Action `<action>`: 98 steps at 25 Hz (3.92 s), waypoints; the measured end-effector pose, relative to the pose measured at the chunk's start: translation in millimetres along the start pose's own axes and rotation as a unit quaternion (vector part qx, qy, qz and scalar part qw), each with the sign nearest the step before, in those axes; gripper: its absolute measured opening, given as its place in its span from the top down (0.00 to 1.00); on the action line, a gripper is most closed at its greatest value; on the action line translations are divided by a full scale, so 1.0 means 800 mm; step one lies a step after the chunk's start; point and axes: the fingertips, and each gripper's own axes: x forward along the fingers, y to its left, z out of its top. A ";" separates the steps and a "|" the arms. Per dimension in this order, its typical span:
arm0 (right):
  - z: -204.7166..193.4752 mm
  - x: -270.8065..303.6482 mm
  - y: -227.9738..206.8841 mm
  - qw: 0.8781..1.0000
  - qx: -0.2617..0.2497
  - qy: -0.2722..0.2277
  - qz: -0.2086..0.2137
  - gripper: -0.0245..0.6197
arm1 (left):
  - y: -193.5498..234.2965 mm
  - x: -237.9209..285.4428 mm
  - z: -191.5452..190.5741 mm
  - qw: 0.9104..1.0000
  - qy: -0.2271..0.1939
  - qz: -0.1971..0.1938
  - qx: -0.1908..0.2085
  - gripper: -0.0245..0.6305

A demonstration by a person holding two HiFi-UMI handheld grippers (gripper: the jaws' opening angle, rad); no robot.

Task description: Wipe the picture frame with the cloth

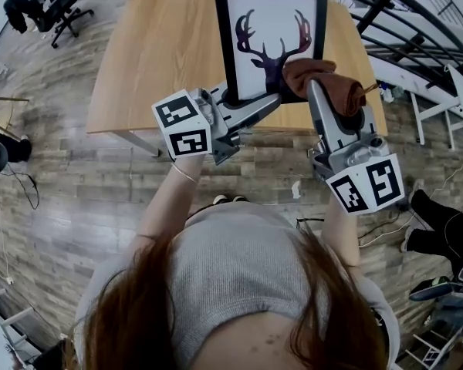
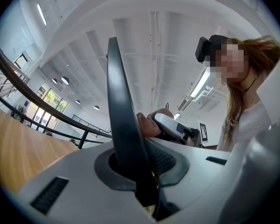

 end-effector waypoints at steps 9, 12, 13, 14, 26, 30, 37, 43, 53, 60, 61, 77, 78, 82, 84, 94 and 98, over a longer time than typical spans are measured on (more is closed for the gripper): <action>-0.023 -0.009 0.008 0.999 0.007 0.034 0.014 0.81 | 0.002 0.000 0.000 1.000 -0.010 0.006 -0.007 0.86; -0.026 -0.011 0.011 0.999 0.003 0.041 0.017 0.81 | 0.003 0.000 0.000 1.000 -0.013 0.007 -0.008 0.86; -0.026 -0.012 0.012 0.999 0.001 0.043 0.018 0.81 | 0.002 0.001 0.001 1.000 -0.013 0.007 -0.007 0.86; -0.026 -0.013 0.013 0.999 -0.001 0.045 0.018 0.81 | 0.001 0.001 0.001 1.000 -0.014 0.007 -0.006 0.86; -0.039 -0.024 0.017 0.997 -0.004 0.069 0.025 0.81 | 0.004 0.001 0.000 1.000 -0.019 0.012 -0.015 0.86; -0.051 -0.033 0.018 0.995 0.000 0.095 0.036 0.81 | 0.008 0.002 -0.002 0.999 -0.022 0.021 -0.026 0.86; -0.068 -0.045 0.016 0.991 0.012 0.121 0.049 0.81 | 0.014 0.004 -0.008 0.997 -0.031 0.025 -0.062 0.86; -0.034 -0.044 0.009 0.993 0.027 0.112 0.040 0.81 | 0.021 0.003 -0.015 0.995 0.009 0.047 -0.082 0.86; -0.093 -0.030 0.005 0.992 0.062 0.112 0.017 0.81 | 0.084 -0.062 -0.136 0.972 0.015 0.076 -0.224 0.86; -0.113 -0.027 0.005 0.989 0.084 0.121 0.011 0.81 | 0.102 -0.082 -0.201 0.949 0.034 0.098 -0.298 0.86; -0.118 -0.025 0.005 0.989 0.084 0.125 0.012 0.81 | 0.106 -0.084 -0.213 0.946 0.039 0.103 -0.306 0.86; -0.166 -0.015 0.000 0.981 0.103 0.162 0.003 0.81 | 0.146 -0.112 -0.320 0.887 0.045 0.127 -0.442 0.86; -0.168 -0.013 -0.001 0.981 0.104 0.163 0.002 0.81 | 0.148 -0.113 -0.325 0.884 0.045 0.128 -0.448 0.86; -0.173 -0.012 -0.004 0.980 0.108 0.167 0.002 0.81 | 0.150 -0.114 -0.340 0.875 0.051 0.126 -0.464 0.86; -0.177 -0.011 -0.006 0.979 0.110 0.169 0.002 0.81 | 0.151 -0.114 -0.345 0.873 0.050 0.122 -0.470 0.86; -0.189 -0.007 -0.007 0.977 0.120 0.179 -0.002 0.81 | 0.169 -0.120 -0.354 0.864 0.043 0.118 -0.488 0.86; -0.193 -0.006 -0.005 0.976 0.123 0.182 -0.003 0.81 | 0.173 -0.121 -0.359 0.867 0.051 0.116 -0.482 0.86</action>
